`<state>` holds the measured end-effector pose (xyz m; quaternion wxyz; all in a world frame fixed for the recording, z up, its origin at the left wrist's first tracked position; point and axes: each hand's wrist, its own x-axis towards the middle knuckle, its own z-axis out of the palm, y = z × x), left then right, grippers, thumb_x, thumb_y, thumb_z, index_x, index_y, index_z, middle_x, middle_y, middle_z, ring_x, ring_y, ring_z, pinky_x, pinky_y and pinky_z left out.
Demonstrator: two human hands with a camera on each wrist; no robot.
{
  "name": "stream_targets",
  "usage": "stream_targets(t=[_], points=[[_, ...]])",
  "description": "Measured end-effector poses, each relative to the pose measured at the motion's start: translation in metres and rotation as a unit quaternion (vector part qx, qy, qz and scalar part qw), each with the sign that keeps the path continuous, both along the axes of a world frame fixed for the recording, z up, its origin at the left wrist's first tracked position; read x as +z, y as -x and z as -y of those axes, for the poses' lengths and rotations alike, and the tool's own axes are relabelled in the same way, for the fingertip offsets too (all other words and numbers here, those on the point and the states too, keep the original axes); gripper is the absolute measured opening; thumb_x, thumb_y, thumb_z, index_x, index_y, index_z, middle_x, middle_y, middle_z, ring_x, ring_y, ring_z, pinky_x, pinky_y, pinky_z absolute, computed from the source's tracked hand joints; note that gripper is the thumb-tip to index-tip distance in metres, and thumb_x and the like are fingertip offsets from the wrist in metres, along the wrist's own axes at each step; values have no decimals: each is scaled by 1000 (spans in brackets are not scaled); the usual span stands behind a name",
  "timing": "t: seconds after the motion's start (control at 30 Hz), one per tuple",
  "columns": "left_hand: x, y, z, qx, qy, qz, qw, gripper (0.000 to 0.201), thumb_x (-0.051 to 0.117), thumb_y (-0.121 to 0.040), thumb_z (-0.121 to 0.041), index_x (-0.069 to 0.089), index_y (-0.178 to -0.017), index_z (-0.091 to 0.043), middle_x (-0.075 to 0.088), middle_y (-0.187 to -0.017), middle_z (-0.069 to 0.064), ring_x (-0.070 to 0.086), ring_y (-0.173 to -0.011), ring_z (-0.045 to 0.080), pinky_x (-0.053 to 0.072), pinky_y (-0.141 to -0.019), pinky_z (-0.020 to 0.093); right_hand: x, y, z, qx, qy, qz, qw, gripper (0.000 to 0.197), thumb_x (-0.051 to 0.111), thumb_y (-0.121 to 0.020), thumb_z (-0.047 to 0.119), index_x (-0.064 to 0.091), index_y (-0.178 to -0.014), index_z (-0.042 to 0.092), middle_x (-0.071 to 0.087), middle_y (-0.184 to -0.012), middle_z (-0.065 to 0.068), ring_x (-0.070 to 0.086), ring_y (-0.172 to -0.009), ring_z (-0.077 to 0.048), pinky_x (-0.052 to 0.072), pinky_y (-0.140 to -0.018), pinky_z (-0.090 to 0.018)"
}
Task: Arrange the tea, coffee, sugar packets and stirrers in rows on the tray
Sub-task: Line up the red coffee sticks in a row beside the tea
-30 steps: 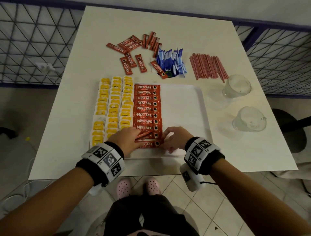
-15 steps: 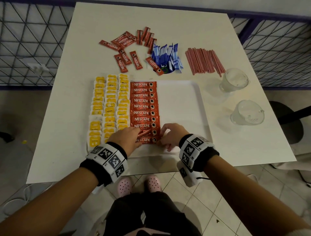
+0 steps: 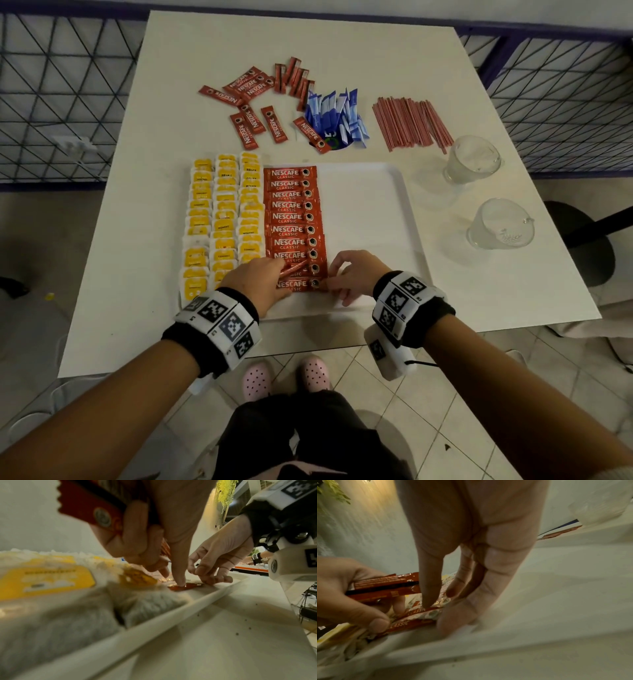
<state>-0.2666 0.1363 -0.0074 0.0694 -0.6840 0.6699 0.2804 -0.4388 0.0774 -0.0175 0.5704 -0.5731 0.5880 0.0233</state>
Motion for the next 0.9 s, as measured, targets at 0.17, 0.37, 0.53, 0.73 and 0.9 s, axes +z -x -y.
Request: stream_targets(t=[0.17, 0.37, 0.53, 0.73, 0.9], points=[[12, -4, 6, 60, -5, -83, 995, 36, 60, -86, -42, 54, -107, -13, 63, -105, 6, 59, -92, 21, 45, -76, 28, 22, 1, 3, 27, 28, 69, 997, 18, 70, -80, 12, 56, -90, 15, 62, -78, -6, 59, -59, -15, 56, -65, -26], [36, -5, 14, 102, -63, -254, 960, 15, 63, -85, -36, 56, -92, -25, 57, -78, -11, 58, -73, 8, 37, -53, 12, 48, -18, 13, 70, 96, 123, 985, 28, 72, -78, 18, 59, -103, 17, 59, -86, 2, 59, -68, -11, 53, -66, -23], [50, -8, 16, 175, -102, -334, 920, 27, 56, -90, -36, 49, -71, -17, 50, -42, -10, 39, -31, 2, 30, -33, 15, 57, -27, 22, 74, 110, 152, 979, 13, 67, -82, 11, 58, -75, 17, 61, -67, -2, 56, -44, 0, 52, -53, -14], [57, -19, 10, 298, -130, -475, 818, 35, 37, -97, -33, 50, -81, -6, 50, -34, 1, 24, -21, 2, 19, -28, 11, 62, -16, 30, 33, 84, 187, 978, 11, 67, -81, 9, 59, -77, 14, 63, -68, -1, 59, -53, -7, 51, -53, -16], [39, -32, 6, 328, -100, -494, 799, 12, 54, -91, -15, 61, -100, -11, 59, -58, 4, 28, -28, 3, 25, -30, 14, 58, -12, 32, 66, 93, 158, 981, 15, 74, -74, 9, 64, -71, 20, 65, -76, 1, 61, -76, -11, 49, -81, -23]])
